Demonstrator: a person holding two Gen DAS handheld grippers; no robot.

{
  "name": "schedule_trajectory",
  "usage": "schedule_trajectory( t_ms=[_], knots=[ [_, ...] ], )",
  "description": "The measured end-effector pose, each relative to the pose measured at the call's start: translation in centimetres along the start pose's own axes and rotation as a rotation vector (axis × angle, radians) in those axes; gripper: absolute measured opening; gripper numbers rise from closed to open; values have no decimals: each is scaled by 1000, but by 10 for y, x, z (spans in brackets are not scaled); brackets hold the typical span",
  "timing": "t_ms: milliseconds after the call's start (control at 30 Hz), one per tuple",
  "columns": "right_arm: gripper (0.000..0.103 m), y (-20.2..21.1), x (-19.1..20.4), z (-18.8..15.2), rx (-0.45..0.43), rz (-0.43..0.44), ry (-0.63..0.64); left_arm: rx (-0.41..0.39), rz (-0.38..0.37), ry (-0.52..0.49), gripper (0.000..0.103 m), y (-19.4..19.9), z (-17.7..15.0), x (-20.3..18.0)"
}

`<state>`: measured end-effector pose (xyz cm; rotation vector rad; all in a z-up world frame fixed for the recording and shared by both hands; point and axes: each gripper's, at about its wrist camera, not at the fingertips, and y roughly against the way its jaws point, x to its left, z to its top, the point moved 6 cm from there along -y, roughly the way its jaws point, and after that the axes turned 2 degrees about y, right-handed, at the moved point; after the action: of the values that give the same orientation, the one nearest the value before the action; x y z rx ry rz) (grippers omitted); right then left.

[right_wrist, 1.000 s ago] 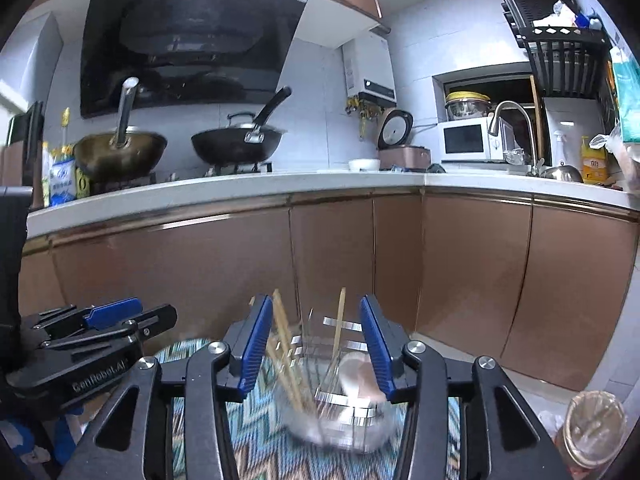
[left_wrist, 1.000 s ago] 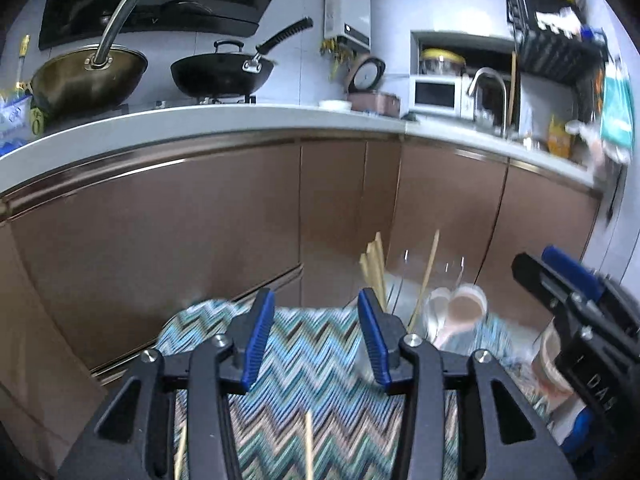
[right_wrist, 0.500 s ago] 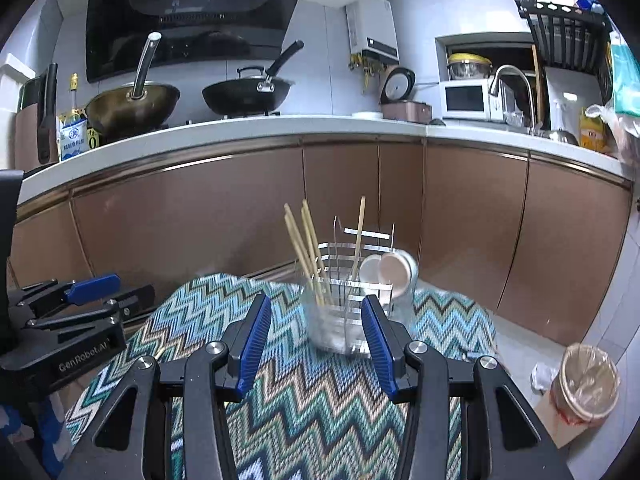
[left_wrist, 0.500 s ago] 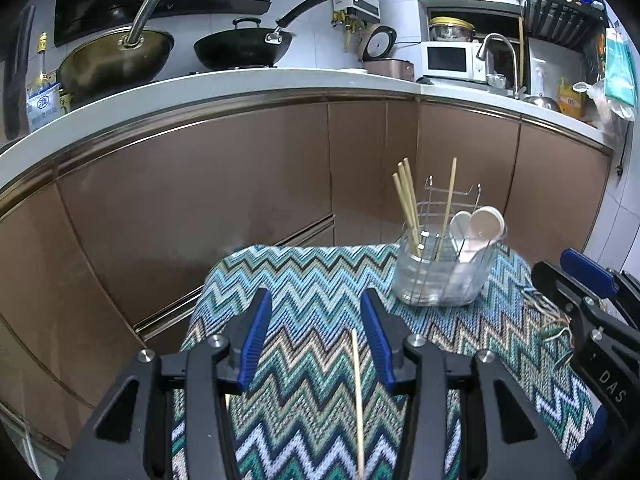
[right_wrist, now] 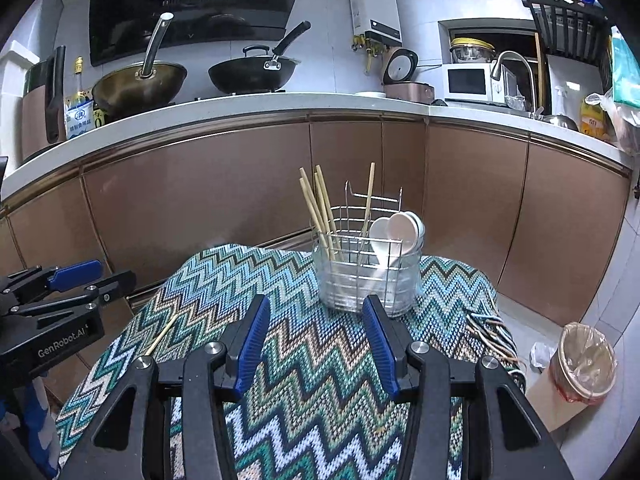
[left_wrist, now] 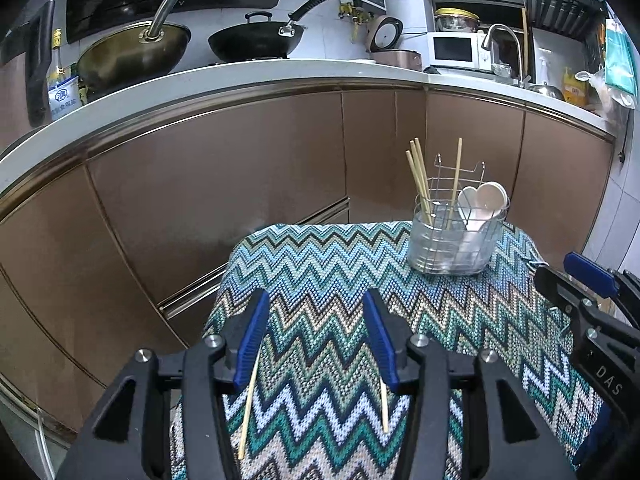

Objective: Organize utensils
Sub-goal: 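Move both open tools back over the last two chopsticks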

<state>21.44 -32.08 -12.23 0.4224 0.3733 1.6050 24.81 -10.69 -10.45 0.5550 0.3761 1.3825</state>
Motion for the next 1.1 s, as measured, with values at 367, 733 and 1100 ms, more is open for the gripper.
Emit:
schedule_trajectory(
  t_ms=[367,733,1100],
  knots=[
    [47,11,16,-13,29,13,9,-7,31,7,48,23,-9,18],
    [48,25,29,-17,30,22,23,-16,40,16,48,44,-15,27],
    [49,35,40,-19,25,29,37,-22,42,25,49,59,-19,32]
  ],
)
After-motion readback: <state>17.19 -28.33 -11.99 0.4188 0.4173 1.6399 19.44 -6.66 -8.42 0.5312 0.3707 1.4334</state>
